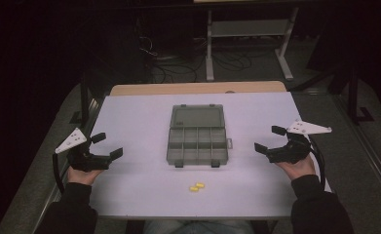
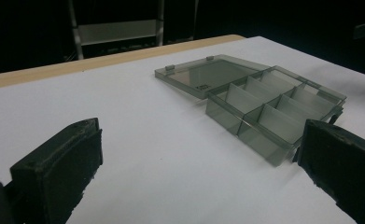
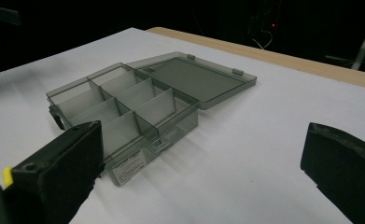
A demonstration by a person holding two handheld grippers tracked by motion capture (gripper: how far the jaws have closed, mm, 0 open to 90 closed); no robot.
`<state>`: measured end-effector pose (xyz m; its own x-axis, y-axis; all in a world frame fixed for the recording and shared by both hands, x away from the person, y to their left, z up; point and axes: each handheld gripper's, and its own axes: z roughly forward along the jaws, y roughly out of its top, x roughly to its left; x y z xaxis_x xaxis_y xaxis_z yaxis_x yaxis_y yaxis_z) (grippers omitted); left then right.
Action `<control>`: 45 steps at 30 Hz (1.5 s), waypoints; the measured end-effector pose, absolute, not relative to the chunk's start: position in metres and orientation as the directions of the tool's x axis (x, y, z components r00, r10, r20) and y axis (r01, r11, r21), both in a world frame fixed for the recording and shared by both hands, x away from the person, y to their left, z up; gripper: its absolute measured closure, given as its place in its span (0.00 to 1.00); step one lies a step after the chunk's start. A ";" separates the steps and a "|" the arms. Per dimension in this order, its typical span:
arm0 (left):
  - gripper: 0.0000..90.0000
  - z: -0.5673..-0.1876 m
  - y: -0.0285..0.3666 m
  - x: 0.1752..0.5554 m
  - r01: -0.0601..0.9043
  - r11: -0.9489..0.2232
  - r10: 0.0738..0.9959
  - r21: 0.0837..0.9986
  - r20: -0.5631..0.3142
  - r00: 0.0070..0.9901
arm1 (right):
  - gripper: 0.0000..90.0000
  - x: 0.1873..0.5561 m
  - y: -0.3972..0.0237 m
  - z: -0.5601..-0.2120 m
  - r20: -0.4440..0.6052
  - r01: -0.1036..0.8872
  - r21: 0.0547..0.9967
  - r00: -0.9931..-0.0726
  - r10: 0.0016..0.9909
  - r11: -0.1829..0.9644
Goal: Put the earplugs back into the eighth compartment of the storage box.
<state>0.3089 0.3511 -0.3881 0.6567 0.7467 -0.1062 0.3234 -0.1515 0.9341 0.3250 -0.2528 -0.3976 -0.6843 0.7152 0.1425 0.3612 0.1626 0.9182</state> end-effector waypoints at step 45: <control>0.00 -0.390 0.351 0.299 0.324 -0.150 0.757 0.934 -0.102 0.646 | 0.00 0.323 -0.210 -0.363 0.077 0.349 0.878 -0.778 0.624 0.326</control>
<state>0.2993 0.3511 -0.3900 0.6456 0.7568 -0.1023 0.3238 -0.1499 0.9342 0.3230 -0.2103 -0.3625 -0.7777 0.6239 0.0772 0.3491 0.3264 0.8784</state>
